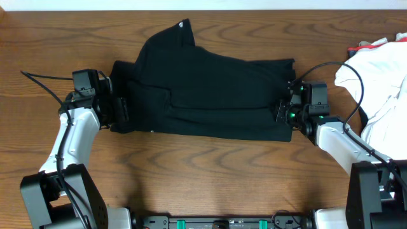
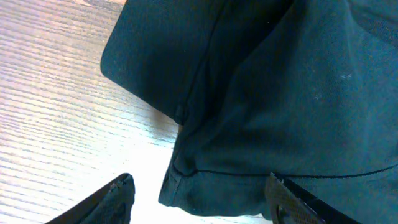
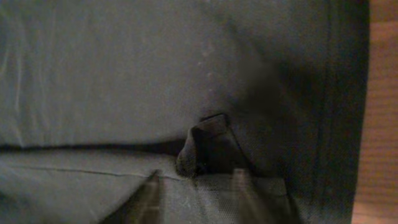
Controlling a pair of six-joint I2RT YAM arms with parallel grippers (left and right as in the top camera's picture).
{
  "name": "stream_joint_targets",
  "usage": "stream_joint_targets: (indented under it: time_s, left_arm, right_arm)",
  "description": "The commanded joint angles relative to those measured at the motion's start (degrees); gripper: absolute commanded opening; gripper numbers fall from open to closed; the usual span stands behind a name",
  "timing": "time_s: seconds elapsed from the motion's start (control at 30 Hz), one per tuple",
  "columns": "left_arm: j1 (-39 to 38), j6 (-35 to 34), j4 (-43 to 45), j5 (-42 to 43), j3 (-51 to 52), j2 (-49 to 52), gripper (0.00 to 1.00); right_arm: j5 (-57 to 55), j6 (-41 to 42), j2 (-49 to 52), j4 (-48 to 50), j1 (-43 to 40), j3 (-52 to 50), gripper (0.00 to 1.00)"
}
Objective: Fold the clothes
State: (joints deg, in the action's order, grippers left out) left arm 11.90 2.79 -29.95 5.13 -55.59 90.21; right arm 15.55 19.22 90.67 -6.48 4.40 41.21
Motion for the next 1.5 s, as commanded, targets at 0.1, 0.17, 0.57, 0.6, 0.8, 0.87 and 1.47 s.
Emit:
stream_joint_targets:
  time_s: [0.1,0.17,0.57,0.6,0.8,0.87,1.47]
  left_arm:
    - [0.0,1.4,1.3,11.4,-1.2,-2.0,0.69]
    - [-0.7,3.5,1.4,15.8,-1.9,-2.6,0.69]
    - [-8.4,7.6,3.9,12.1,-2.1,0.4,0.70]
    - [-8.3,7.9,4.2,10.2,-2.1,0.9,0.70]
    - [-5.5,2.0,4.5,6.5,-3.1,-0.6,0.70]
    - [-5.5,1.0,4.3,9.0,-4.3,-3.0,0.73]
    - [-7.9,-0.1,5.9,14.0,-33.1,11.4,0.73]
  right_arm:
    - [-0.7,-1.1,-0.5,-1.1,-0.8,0.8,0.49]
    - [-0.7,-1.1,-0.5,-1.9,-0.7,0.8,0.49]
    - [0.5,-4.8,-0.8,-7.4,-1.2,0.8,0.66]
    - [1.0,-5.1,-1.1,-7.1,-1.8,0.8,0.66]
    - [15.1,-5.2,-5.3,-5.8,-6.8,1.7,0.67]
    - [18.6,-5.2,-6.9,-5.9,-8.0,2.8,0.64]
    - [8.7,-2.3,4.9,-8.4,-7.8,28.2,0.70]
